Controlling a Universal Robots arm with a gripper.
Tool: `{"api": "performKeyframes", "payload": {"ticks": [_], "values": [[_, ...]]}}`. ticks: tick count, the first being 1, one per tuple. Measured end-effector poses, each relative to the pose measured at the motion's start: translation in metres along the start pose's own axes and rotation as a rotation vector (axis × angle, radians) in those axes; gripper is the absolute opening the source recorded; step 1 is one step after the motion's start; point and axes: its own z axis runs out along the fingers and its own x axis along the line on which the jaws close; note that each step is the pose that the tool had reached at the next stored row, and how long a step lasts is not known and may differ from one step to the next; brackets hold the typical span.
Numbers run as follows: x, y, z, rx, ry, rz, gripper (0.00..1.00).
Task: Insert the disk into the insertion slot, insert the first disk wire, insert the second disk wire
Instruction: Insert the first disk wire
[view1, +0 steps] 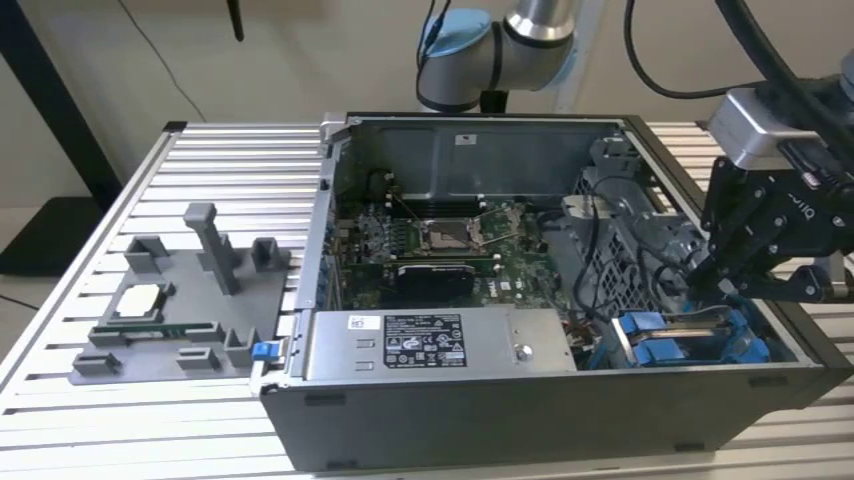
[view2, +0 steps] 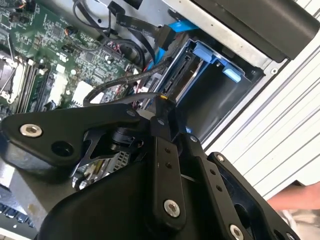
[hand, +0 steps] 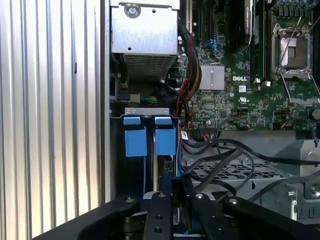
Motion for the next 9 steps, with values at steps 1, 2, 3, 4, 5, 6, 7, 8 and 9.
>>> {"api": "performKeyframes", "payload": {"ticks": [1, 2, 3, 4, 5, 6, 7, 8, 9], "values": [[0.0003, -0.0021, -0.0001, -0.0051, -0.0011, 0.001, 0.0], [0.0007, -0.004, -0.0001, -0.0101, -0.0027, 0.001, 0.0], [0.0012, -0.0056, 0.0, -0.0155, -0.0062, 0.002, 0.0], [0.0016, -0.007, 0.0002, -0.0205, -0.0103, 0.002, 0.0], [0.0022, -0.0083, 0.0003, -0.0255, -0.0144, 0.002, 0.0], [0.0029, -0.0095, 0.0004, -0.0303, -0.0181, 0.002, 0.0], [0.0036, -0.0109, 0.0004, -0.035, -0.0208, 0.003, 0.0], [0.0045, -0.0125, 0.0003, -0.0396, -0.0226, 0.003, 0.0], [0.0054, -0.0141, 0.0001, -0.044, -0.0242, 0.004, 0.0]]}}
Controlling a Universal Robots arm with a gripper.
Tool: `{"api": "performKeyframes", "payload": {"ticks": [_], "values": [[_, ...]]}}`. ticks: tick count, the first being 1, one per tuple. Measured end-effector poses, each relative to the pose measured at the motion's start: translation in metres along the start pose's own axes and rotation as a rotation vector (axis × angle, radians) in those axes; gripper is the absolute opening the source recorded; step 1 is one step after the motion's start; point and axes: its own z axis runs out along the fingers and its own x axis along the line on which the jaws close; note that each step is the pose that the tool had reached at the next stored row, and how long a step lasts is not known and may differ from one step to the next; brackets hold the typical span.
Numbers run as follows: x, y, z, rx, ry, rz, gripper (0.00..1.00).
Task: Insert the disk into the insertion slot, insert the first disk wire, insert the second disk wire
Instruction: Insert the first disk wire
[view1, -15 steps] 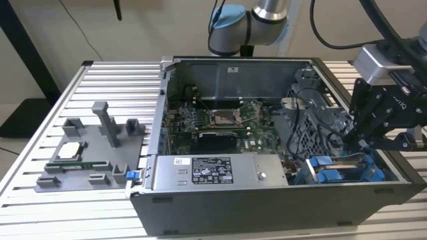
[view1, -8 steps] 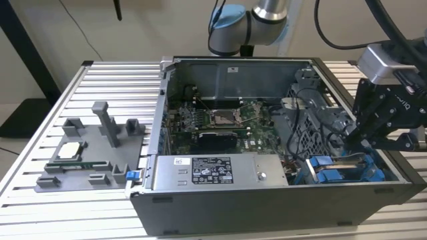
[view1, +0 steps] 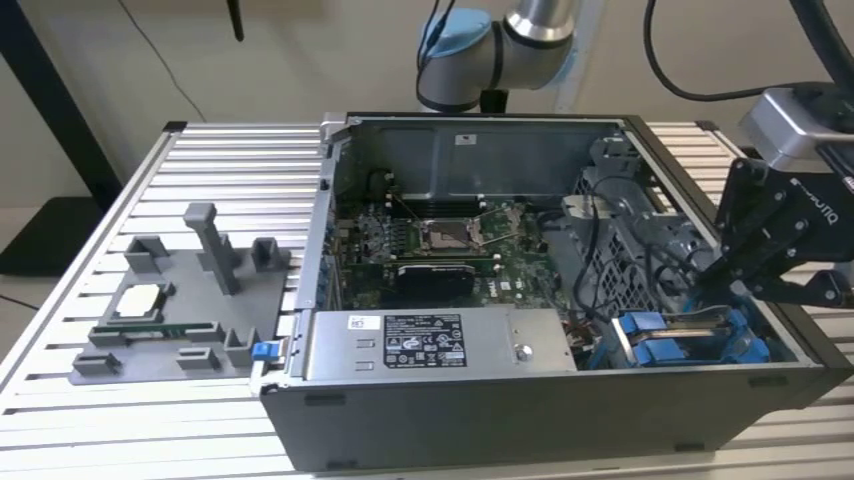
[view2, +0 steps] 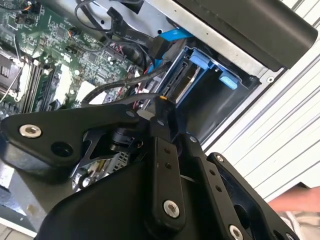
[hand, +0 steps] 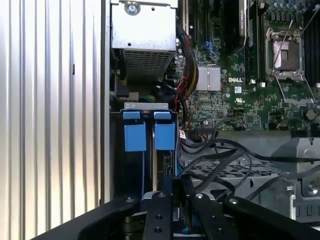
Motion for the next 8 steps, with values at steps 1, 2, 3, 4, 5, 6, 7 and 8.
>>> {"api": "performKeyframes", "payload": {"ticks": [1, 2, 3, 4, 5, 6, 7, 8], "values": [[0.0008, -0.0018, -0.0003, -0.0037, -0.0014, 0.0, 0.0], [0.0015, -0.0041, -0.0005, -0.0072, -0.0026, 0.001, 0.0], [0.0019, -0.0058, -0.0005, -0.0097, -0.0038, 0.001, 0.0], [0.002, -0.0071, -0.0005, -0.0107, -0.0038, 0.001, 0.0], [0.0021, -0.008, -0.0002, -0.0112, -0.0041, 0.001, 0.0], [0.0021, -0.0086, 0.0002, -0.0113, -0.0042, 0.001, 0.0], [0.0021, -0.0088, 0.0006, -0.0113, -0.0041, 0.001, 0.0], [0.0023, -0.0089, 0.0012, -0.0113, -0.004, 0.001, 0.0]]}}
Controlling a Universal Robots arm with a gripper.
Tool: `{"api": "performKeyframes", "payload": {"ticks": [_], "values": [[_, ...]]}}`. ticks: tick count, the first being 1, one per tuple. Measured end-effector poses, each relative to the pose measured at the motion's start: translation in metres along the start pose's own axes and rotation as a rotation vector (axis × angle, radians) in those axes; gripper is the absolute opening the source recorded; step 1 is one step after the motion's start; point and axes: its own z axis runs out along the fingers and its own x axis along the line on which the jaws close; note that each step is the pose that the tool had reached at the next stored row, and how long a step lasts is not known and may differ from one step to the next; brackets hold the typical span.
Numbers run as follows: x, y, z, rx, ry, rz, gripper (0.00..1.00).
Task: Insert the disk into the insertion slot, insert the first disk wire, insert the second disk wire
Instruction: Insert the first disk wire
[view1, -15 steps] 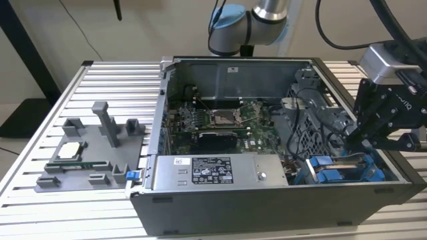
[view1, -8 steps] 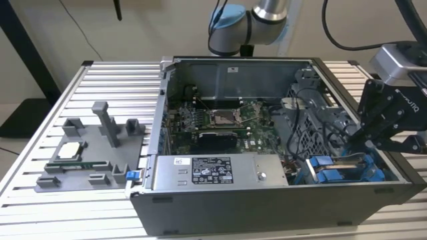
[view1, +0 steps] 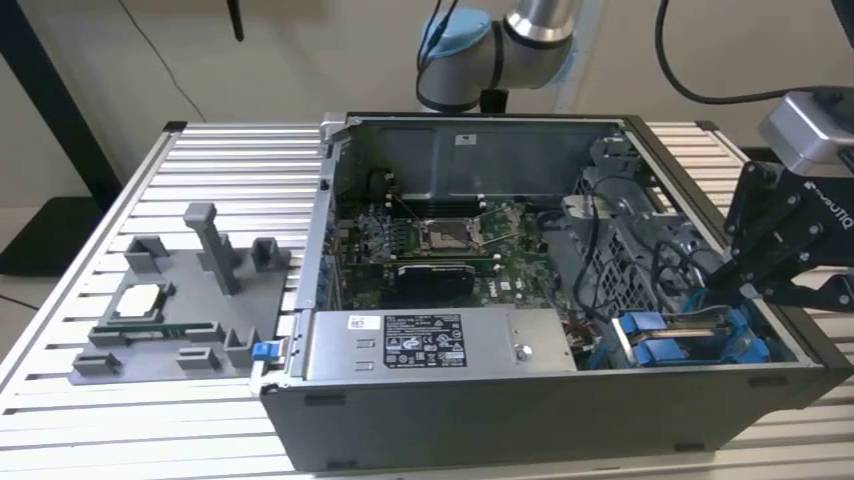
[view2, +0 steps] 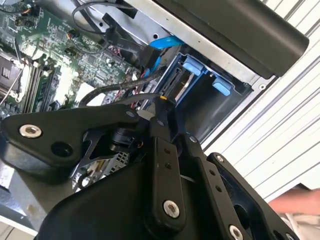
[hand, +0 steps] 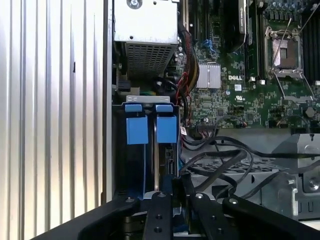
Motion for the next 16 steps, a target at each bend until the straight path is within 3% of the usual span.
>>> {"api": "performKeyframes", "payload": {"ticks": [4, 7, 16], "values": [[0.0006, -0.0005, 0.0036, -0.0003, -0.0005, -0.003, 0.0], [0.0008, -0.0009, 0.0057, 0.0056, 0.0, -0.006, 0.0], [0.0009, -0.0009, 0.0064, 0.0063, -0.0004, -0.006, 0.0]]}}
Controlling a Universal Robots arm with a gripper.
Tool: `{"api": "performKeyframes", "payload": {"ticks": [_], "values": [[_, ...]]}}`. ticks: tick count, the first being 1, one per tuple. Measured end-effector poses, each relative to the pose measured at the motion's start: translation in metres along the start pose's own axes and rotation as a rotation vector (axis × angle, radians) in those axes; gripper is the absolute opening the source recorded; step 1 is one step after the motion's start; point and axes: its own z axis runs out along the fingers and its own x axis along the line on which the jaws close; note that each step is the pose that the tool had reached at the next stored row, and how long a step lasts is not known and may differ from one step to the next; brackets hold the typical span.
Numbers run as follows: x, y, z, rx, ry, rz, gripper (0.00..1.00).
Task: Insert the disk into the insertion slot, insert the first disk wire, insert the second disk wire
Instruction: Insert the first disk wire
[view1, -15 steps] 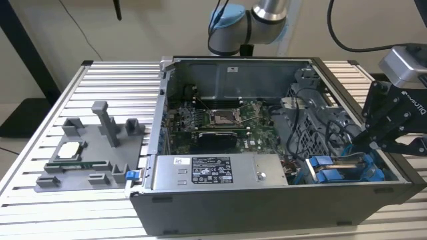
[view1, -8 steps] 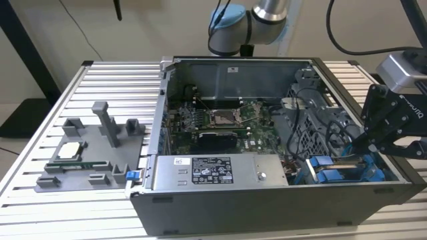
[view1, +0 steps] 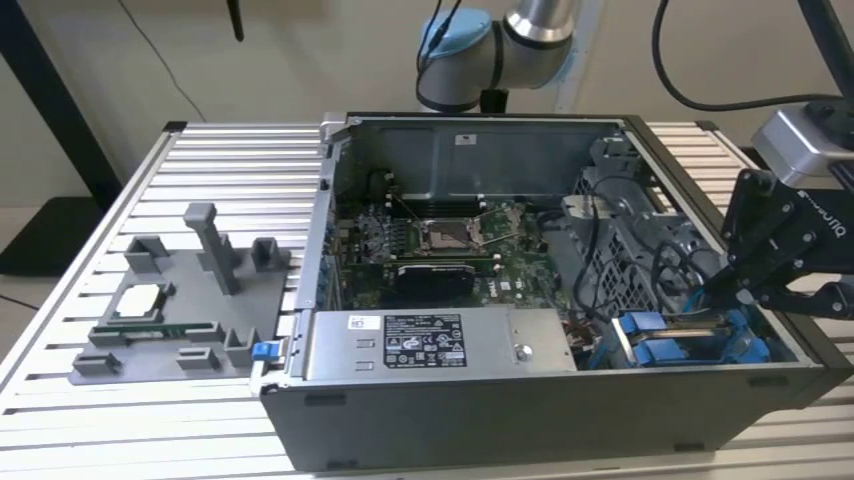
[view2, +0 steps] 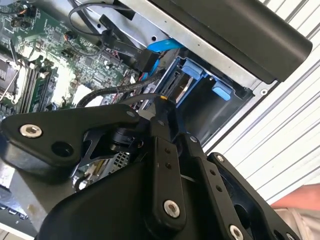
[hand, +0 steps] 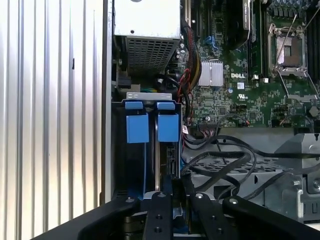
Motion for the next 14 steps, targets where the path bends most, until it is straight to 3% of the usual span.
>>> {"api": "performKeyframes", "payload": {"ticks": [14], "values": [[-0.0017, -0.0055, 0.0104, 0.0, -0.0018, 0.0, 0.0]]}}
